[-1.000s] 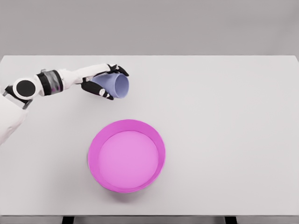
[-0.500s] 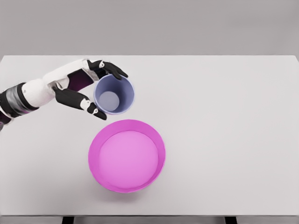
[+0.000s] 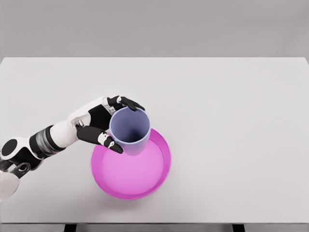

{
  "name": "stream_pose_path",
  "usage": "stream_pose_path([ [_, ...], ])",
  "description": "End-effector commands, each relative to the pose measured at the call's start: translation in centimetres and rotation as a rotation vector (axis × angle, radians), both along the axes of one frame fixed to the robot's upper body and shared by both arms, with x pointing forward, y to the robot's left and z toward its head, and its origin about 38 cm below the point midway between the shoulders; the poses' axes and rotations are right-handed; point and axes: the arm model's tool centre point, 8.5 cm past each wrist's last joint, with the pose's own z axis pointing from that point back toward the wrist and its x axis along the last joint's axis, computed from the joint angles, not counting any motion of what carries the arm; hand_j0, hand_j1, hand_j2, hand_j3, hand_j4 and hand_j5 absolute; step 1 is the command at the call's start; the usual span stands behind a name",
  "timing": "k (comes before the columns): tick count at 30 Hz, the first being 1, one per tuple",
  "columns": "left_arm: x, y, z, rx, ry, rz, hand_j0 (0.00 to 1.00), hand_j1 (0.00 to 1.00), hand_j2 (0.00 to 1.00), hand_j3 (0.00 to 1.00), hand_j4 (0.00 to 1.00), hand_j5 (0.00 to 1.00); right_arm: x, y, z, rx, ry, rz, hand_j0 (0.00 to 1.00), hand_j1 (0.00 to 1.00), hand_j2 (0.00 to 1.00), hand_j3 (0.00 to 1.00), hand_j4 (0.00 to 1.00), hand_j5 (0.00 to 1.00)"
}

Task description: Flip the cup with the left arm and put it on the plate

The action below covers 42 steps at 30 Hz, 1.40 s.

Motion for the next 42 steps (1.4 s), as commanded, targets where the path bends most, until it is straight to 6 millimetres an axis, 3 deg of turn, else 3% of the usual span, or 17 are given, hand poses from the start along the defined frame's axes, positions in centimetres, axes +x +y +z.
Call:
stream_pose_path([
  [1, -0.2, -1.0, -0.5, 0.001, 0.006, -0.017, 0.59, 0.59, 0.59, 0.59, 0.59, 0.59, 0.0, 0.0, 0.0, 0.000, 0.000, 0.000, 1.00, 1.00, 1.00, 1.00, 1.00, 1.00],
  [6, 0.3, -1.4, -3.4, 0.044, 0.050, 0.009, 0.60, 0.60, 0.60, 0.60, 0.60, 0.60, 0.0, 0.0, 0.0, 0.000, 0.000, 0.000, 1.00, 1.00, 1.00, 1.00, 1.00, 1.00],
  [11, 0.3, -1.1, -3.8, 0.050, 0.061, 0.018, 0.60, 0.60, 0.60, 0.60, 0.60, 0.60, 0.0, 0.0, 0.0, 0.000, 0.000, 0.000, 1.00, 1.00, 1.00, 1.00, 1.00, 1.00],
  [12, 0.3, -1.3, -4.9, 0.066, 0.092, 0.015, 0.60, 0.60, 0.60, 0.60, 0.60, 0.60, 0.0, 0.0, 0.0, 0.000, 0.000, 0.000, 1.00, 1.00, 1.00, 1.00, 1.00, 1.00],
  [14, 0.2, -1.5, -5.2, 0.075, 0.098, 0.011, 0.60, 0.60, 0.60, 0.60, 0.60, 0.60, 0.0, 0.0, 0.0, 0.000, 0.000, 0.000, 1.00, 1.00, 1.00, 1.00, 1.00, 1.00],
  [19, 1.2, 0.1, -6.9, 0.120, 0.137, 0.063, 0.62, 0.62, 0.62, 0.62, 0.62, 0.62, 0.1, 0.0, 0.0, -0.002, -0.002, 0.000, 1.00, 1.00, 1.00, 1.00, 1.00, 1.00],
  [23, 1.3, -0.1, -8.0, 0.148, 0.142, 0.071, 0.63, 0.63, 0.63, 0.63, 0.63, 0.63, 0.1, 0.0, 0.0, 0.000, -0.001, 0.000, 1.00, 1.00, 1.00, 1.00, 1.00, 1.00],
  [28, 1.0, 0.0, -8.3, 0.146, 0.152, 0.074, 0.64, 0.64, 0.64, 0.64, 0.64, 0.64, 0.0, 0.0, 0.0, 0.000, 0.000, 0.000, 1.00, 1.00, 1.00, 1.00, 1.00, 1.00],
  [29, 1.0, 0.0, -8.3, 0.146, 0.150, 0.074, 0.70, 0.70, 0.70, 0.70, 0.70, 0.70, 0.0, 0.0, 0.0, 0.000, 0.000, 0.000, 1.00, 1.00, 1.00, 1.00, 1.00, 1.00],
  [31, 1.0, -0.1, -8.2, 0.146, 0.145, 0.071, 0.96, 0.96, 0.96, 0.96, 0.96, 0.96, 0.1, 0.0, 0.0, 0.000, -0.001, 0.000, 1.00, 1.00, 1.00, 1.00, 1.00, 1.00],
  [32, 1.0, -0.1, -8.1, 0.145, 0.144, 0.070, 1.00, 1.00, 1.00, 1.00, 1.00, 1.00, 0.0, 0.0, 0.0, 0.000, 0.000, 0.000, 1.00, 1.00, 1.00, 1.00, 1.00, 1.00],
  [42, 0.6, 0.5, -8.2, 0.149, 0.149, 0.077, 1.00, 1.00, 1.00, 1.00, 1.00, 1.00, 0.1, 0.0, 0.0, 0.000, -0.001, 0.000, 1.00, 1.00, 1.00, 1.00, 1.00, 1.00],
])
